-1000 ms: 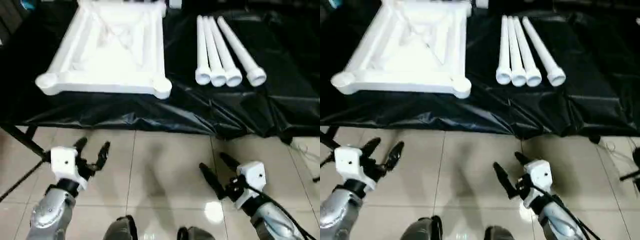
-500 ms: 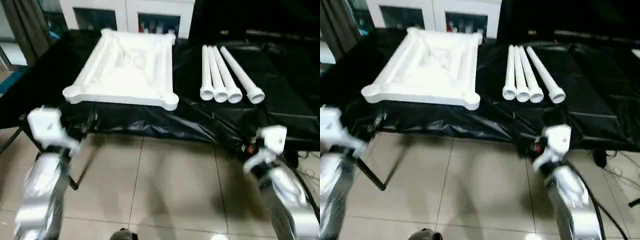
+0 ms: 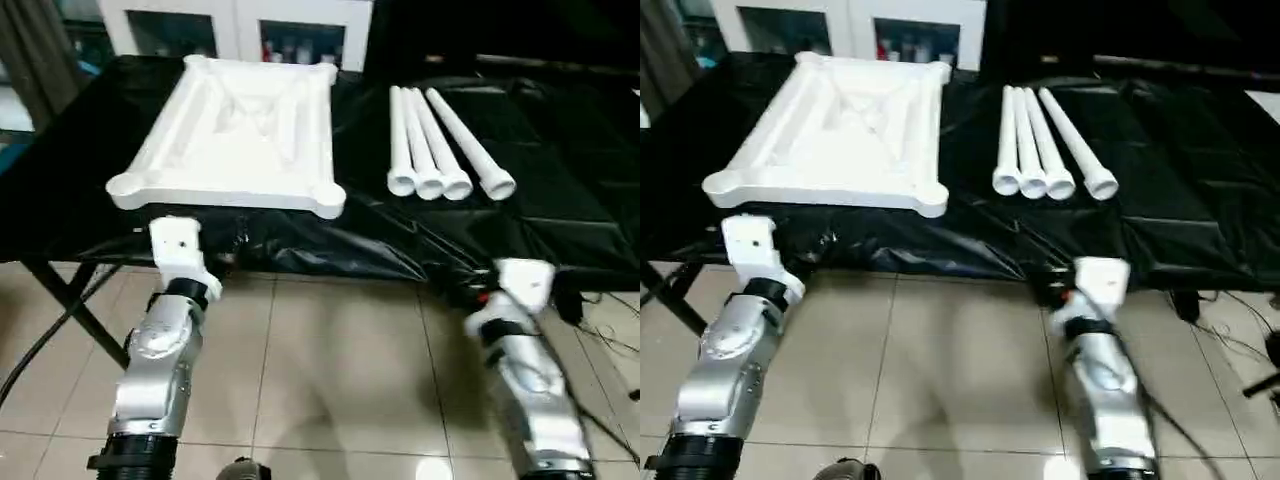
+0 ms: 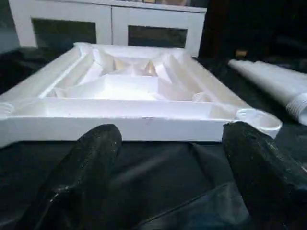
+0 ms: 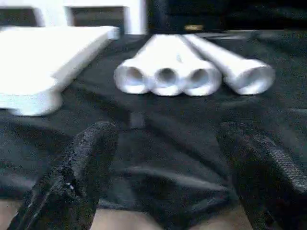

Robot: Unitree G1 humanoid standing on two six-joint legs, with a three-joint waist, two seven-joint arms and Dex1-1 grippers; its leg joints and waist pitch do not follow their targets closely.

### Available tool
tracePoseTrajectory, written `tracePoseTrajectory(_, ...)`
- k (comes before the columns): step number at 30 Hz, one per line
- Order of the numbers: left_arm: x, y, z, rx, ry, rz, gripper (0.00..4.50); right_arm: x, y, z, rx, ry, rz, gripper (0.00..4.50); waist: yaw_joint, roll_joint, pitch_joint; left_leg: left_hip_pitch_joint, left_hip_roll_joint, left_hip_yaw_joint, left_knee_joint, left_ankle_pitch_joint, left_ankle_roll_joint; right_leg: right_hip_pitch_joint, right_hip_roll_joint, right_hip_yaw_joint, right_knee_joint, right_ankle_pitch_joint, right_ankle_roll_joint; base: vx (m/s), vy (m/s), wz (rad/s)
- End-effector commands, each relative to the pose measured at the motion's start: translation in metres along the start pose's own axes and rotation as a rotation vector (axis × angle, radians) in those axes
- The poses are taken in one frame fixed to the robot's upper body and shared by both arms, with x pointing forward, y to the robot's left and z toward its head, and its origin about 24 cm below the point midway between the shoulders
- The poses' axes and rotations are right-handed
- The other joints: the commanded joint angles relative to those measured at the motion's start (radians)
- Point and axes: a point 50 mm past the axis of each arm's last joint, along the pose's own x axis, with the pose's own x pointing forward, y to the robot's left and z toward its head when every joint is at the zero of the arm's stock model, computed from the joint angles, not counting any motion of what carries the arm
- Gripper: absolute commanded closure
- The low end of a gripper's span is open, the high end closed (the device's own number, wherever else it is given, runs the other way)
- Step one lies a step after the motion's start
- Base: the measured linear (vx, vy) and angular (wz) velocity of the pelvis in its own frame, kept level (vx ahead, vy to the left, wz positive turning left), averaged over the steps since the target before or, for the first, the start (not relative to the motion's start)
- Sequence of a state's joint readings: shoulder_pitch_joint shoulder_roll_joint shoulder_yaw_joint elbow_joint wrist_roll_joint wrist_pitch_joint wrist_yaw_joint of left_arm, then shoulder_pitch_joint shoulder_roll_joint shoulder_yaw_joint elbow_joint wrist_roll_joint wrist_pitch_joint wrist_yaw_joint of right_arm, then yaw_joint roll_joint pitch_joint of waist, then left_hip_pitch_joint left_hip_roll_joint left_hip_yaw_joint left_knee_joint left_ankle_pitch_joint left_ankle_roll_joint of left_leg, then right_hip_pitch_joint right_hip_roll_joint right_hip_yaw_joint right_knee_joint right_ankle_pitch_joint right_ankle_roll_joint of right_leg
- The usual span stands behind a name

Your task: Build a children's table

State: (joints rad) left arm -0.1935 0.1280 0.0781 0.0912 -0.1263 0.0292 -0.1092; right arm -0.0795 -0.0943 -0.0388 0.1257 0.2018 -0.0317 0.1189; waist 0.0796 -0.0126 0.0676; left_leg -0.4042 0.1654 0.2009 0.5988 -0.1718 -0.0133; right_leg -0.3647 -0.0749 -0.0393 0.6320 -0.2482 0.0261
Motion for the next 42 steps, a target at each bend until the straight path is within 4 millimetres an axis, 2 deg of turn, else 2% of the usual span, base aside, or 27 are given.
tracePoseTrajectory(1,-0.003,0.000,0.003,0.007,-0.031,-0.002,0.62,0.003,0.005,0.009,0.008,-0.042,0.033,0.75,0.005,-0.008,-0.076,0.030,0.070,-0.039,-0.065,-0.115,0.061,0.027,-0.075,0.040,-0.061,0.153,-0.184,0.000,0.000,0.00)
tracePoseTrajectory(3,-0.004,-0.001,0.000,0.022,-0.019,-0.014,0.62,0.005,0.009,0.007,0.023,-0.041,0.046,0.75,0.009,-0.009,-0.072,0.036,0.074,-0.037,-0.069,-0.141,0.048,0.020,-0.072,0.041,-0.066,0.062,-0.191,0.000,0.000,0.00)
tracePoseTrajectory(5,-0.004,-0.004,-0.003,0.067,-0.020,-0.057,0.62,0.009,0.017,0.007,0.021,-0.040,0.072,0.75,0.009,-0.024,-0.069,0.039,0.075,-0.036,-0.074,-0.160,0.035,0.016,-0.069,0.041,-0.072,0.018,-0.179,0.000,0.000,0.00)
tracePoseTrajectory(11,-0.008,0.002,0.023,0.137,-0.095,-0.059,0.62,0.022,0.026,0.021,0.035,-0.072,0.136,0.75,0.012,-0.024,-0.070,0.044,0.078,-0.042,-0.087,-0.233,-0.036,0.011,-0.071,0.039,-0.068,-0.003,-0.148,0.000,0.000,0.00)
tracePoseTrajectory(12,-0.011,0.002,0.029,0.136,-0.106,-0.060,0.62,0.023,0.027,0.025,0.022,-0.079,0.155,0.75,0.021,-0.010,-0.066,0.121,0.086,0.006,-0.051,-0.363,-0.174,-0.055,-0.028,0.070,-0.092,-0.129,-0.108,0.000,0.000,0.00)
tracePoseTrajectory(13,-0.012,0.002,0.031,0.138,-0.109,-0.068,0.62,0.023,0.027,0.026,0.014,-0.084,0.163,0.75,0.012,-0.011,-0.065,0.118,0.074,0.007,-0.053,-0.410,-0.206,-0.042,-0.009,0.068,-0.084,-0.161,-0.101,0.000,0.000,0.00)
tracePoseTrajectory(14,-0.014,0.001,0.030,0.142,-0.104,-0.074,0.62,0.022,0.026,0.027,0.009,-0.087,0.168,0.75,0.018,-0.003,-0.052,0.139,0.069,0.011,-0.055,-0.547,-0.230,-0.057,0.010,0.070,-0.104,-0.320,-0.080,-0.018,0.016,-0.45)
tracePoseTrajectory(16,-0.015,-0.001,0.028,0.130,-0.101,-0.077,0.62,0.021,0.022,0.031,-0.006,-0.102,0.164,0.75,0.010,-0.004,-0.038,0.155,0.062,-0.005,-0.074,-0.680,-0.177,-0.043,0.013,0.059,-0.127,-0.465,-0.071,0.008,0.025,-0.57)
tracePoseTrajectory(17,-0.015,-0.001,0.028,0.130,-0.101,-0.077,0.62,0.021,0.022,0.031,-0.006,-0.102,0.164,0.75,0.011,0.000,-0.041,0.116,0.053,-0.029,-0.099,-0.699,-0.115,0.008,-0.022,0.041,-0.138,-0.540,-0.055,0.016,0.034,-0.46)
tracePoseTrajectory(18,-0.013,-0.005,0.021,0.116,-0.084,-0.075,0.62,0.019,0.017,0.033,-0.011,-0.116,0.158,0.75,-0.003,-0.003,-0.047,0.112,0.049,-0.038,-0.099,-0.680,-0.082,0.038,-0.036,0.030,-0.150,-0.580,-0.048,0.032,0.037,-0.29)
tracePoseTrajectory(19,-0.012,-0.008,0.019,0.112,-0.076,-0.078,0.62,0.018,0.013,0.033,-0.011,-0.117,0.151,0.75,0.002,-0.001,-0.046,0.111,0.051,-0.039,-0.104,-0.653,-0.068,0.047,-0.045,0.028,-0.157,-0.578,-0.053,0.032,0.037,-0.29)
tracePoseTrajectory(20,-0.009,-0.010,0.016,0.102,-0.064,-0.078,0.62,0.018,0.009,0.030,-0.008,-0.102,0.122,0.75,-0.002,-0.008,-0.054,0.094,0.050,-0.042,-0.109,-0.573,-0.047,0.074,-0.053,0.028,-0.159,-0.534,-0.061,0.053,0.023,-0.22)
tracePoseTrajectory(21,-0.003,-0.010,0.014,0.112,-0.053,-0.056,0.62,0.018,0.005,0.026,0.018,-0.084,0.073,0.75,-0.001,0.001,-0.051,0.097,0.048,-0.041,-0.115,-0.532,-0.035,0.075,-0.051,0.025,-0.162,-0.495,-0.079,0.057,0.008,-0.18)
tracePoseTrajectory(24,-0.002,-0.012,0.015,0.125,-0.050,-0.048,0.62,0.016,0.004,0.023,0.044,-0.076,0.044,0.75,-0.008,-0.007,-0.070,0.078,0.042,-0.037,-0.112,-0.376,0.003,0.108,-0.047,0.026,-0.142,-0.293,-0.137,0.062,0.000,-0.14)
tracePoseTrajectory(26,-0.004,-0.012,0.017,0.108,-0.050,-0.042,0.62,0.014,0.007,0.022,0.045,-0.066,0.044,0.75,-0.012,-0.006,-0.070,0.098,0.042,-0.029,-0.106,-0.333,0.035,0.096,-0.042,0.027,-0.131,-0.197,-0.199,0.086,-0.011,-0.03)
tracePoseTrajectory(30,-0.012,-0.010,0.019,0.102,-0.055,-0.052,0.62,0.013,0.024,0.023,-0.045,-0.057,0.158,0.75,-0.007,-0.008,-0.079,0.086,0.026,-0.023,-0.086,-0.150,0.122,0.124,-0.026,0.025,-0.106,0.000,-0.263,0.117,-0.028,0.06)
tracePoseTrajectory(31,-0.013,-0.009,0.019,0.101,-0.058,-0.049,0.62,0.013,0.027,0.023,-0.075,-0.057,0.179,0.75,0.008,-0.034,-0.071,-0.010,-0.015,-0.045,-0.055,-0.088,0.225,0.182,-0.046,-0.002,-0.127,0.042,-0.217,0.108,-0.031,0.05)
tracePoseTrajectory(32,-0.013,-0.008,0.019,0.096,-0.058,-0.045,0.62,0.013,0.028,0.022,-0.094,-0.054,0.195,0.75,0.004,-0.013,-0.084,-0.029,-0.020,-0.063,-0.026,-0.008,0.331,0.205,-0.090,-0.021,-0.141,0.069,-0.155,0.110,-0.014,0.38)
tracePoseTrajectory(33,-0.013,-0.007,0.019,0.098,-0.061,-0.039,0.62,0.013,0.028,0.022,-0.090,-0.052,0.195,0.75,0.002,0.015,-0.089,-0.004,-0.019,-0.088,-0.023,0.110,0.385,0.197,-0.060,-0.067,-0.130,0.102,-0.116,0.156,-0.003,0.76)
tracePoseTrajectory(34,-0.014,-0.006,0.020,0.099,-0.062,-0.035,0.62,0.013,0.027,0.022,-0.078,-0.049,0.188,0.75,-0.009,0.025,-0.084,0.037,-0.015,-0.114,-0.029,0.167,0.423,0.173,-0.024,-0.093,-0.115,0.097,-0.104,0.156,-0.003,0.76)
tracePoseTrajectory(35,-0.013,-0.005,0.020,0.098,-0.060,-0.029,0.62,0.013,0.026,0.022,-0.043,-0.047,0.174,0.75,-0.071,0.050,-0.097,0.246,0.082,-0.213,-0.016,0.302,0.524,-0.010,0.031,-0.097,0.000,-0.071,-0.078,0.202,-0.059,0.67)
tracePoseTrajectory(36,-0.013,-0.005,0.020,0.098,-0.060,-0.029,0.62,0.013,0.026,0.022,-0.043,-0.047,0.174,0.75,-0.057,0.029,-0.086,0.268,0.159,-0.265,-0.018,0.444,0.558,-0.076,0.003,-0.057,0.075,-0.215,-0.009,0.159,-0.097,0.25)
tracePoseTrajectory(37,-0.013,-0.005,0.019,0.098,-0.054,-0.019,0.62,0.012,0.022,0.021,-0.024,-0.039,0.153,0.75,-0.057,0.020,-0.073,0.234,0.169,-0.255,-0.035,0.426,0.561,-0.094,-0.015,-0.033,0.102,-0.171,0.021,0.159,-0.097,0.25)
tracePoseTrajectory(38,-0.013,-0.005,0.019,0.096,-0.053,-0.018,0.62,0.012,0.021,0.021,-0.024,-0.037,0.149,0.75,-0.040,0.012,-0.062,0.199,0.146,-0.195,-0.054,0.314,0.517,-0.109,-0.024,-0.012,0.118,-0.080,0.040,0.085,-0.082,0.00)
tracePoseTrajectory(40,-0.013,-0.009,0.018,0.088,-0.048,-0.025,0.62,0.010,0.020,0.021,-0.035,-0.032,0.147,0.75,-0.033,-0.040,-0.048,0.139,0.024,-0.095,-0.048,-0.032,0.350,-0.040,-0.042,0.045,-0.030,0.062,-0.022,0.066,-0.079,-0.01)
tracePoseTrajectory(41,-0.012,-0.010,0.018,0.085,-0.046,-0.029,0.62,0.009,0.019,0.021,-0.035,-0.031,0.147,0.75,0.013,-0.077,-0.044,0.074,-0.092,-0.053,0.067,-0.238,0.221,0.076,-0.118,0.177,-0.131,-0.247,-0.010,0.049,-0.092,0.17)
tracePoseTrajectory(42,-0.012,-0.012,0.017,0.086,-0.042,-0.035,0.62,0.009,0.018,0.021,-0.035,-0.029,0.145,0.75,0.027,-0.072,-0.044,0.051,-0.068,-0.095,0.126,-0.195,0.136,0.112,-0.162,0.213,-0.145,-0.448,-0.144,0.061,-0.083,0.21)
